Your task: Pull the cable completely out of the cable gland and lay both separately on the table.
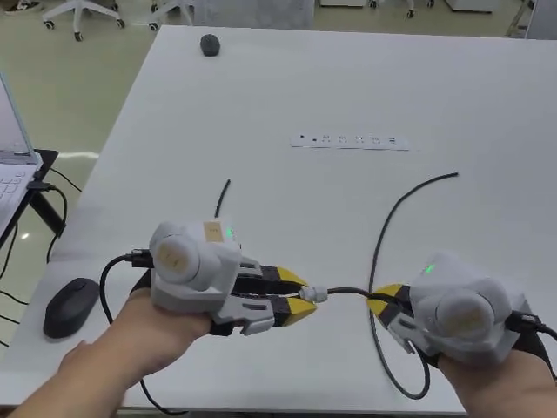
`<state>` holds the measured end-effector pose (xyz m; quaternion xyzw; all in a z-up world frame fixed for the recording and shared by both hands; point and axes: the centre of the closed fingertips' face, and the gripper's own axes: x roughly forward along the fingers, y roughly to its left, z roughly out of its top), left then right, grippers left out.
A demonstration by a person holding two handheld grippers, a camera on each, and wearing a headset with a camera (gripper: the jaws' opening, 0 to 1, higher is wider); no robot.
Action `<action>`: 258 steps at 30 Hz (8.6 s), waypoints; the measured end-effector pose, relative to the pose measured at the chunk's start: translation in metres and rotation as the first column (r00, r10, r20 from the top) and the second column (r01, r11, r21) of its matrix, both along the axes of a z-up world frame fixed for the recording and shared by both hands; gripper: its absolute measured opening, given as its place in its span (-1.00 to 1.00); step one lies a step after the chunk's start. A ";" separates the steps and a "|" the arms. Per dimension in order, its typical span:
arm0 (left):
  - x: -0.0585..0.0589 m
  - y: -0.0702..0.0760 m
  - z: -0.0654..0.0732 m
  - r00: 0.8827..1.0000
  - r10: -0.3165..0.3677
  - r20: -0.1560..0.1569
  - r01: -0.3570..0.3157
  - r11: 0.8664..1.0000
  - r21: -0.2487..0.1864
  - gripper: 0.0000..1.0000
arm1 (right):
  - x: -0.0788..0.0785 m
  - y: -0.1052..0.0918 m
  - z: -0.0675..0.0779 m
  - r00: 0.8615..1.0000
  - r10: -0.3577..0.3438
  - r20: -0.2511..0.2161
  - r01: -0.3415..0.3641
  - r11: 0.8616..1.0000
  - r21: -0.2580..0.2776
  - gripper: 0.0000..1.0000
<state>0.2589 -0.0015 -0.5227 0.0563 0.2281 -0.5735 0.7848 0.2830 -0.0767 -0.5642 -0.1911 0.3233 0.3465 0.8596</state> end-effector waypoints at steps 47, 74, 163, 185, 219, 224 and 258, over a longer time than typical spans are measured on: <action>-0.004 -0.017 -0.008 1.000 0.015 -0.004 -0.015 0.999 0.048 -0.70 | -0.018 0.034 0.031 0.905 0.390 0.173 -0.334 0.900 -0.281 -0.86; -0.001 -0.021 -0.010 1.000 -0.011 0.017 0.010 0.996 0.090 -0.70 | -0.015 0.031 0.020 0.929 0.356 0.097 -0.332 0.921 -0.206 -1.00; 0.004 -0.029 -0.010 0.999 -0.028 0.028 0.025 0.995 0.097 -0.70 | -0.006 0.029 0.018 0.902 0.399 0.166 -0.356 0.904 -0.235 -0.97; 0.011 -0.030 -0.006 0.999 -0.007 0.034 0.004 0.997 0.083 -0.70 | 0.014 -0.009 0.000 0.985 0.165 0.053 -0.160 0.983 -0.089 -1.00; 0.011 -0.025 -0.014 1.000 0.023 0.018 -0.025 0.995 0.097 -0.70 | 0.035 -0.058 -0.040 0.995 -0.052 -0.087 0.049 0.998 -0.040 -0.96; 0.013 -0.020 -0.014 0.999 0.034 0.016 -0.036 0.995 0.097 -0.70 | 0.035 -0.056 -0.032 1.000 0.019 -0.024 -0.020 0.998 -0.063 -0.93; 0.009 -0.023 -0.019 0.999 -0.010 0.038 0.005 0.990 0.140 -0.70 | -0.007 0.045 0.014 0.844 0.510 0.165 -0.461 0.848 -0.261 -0.95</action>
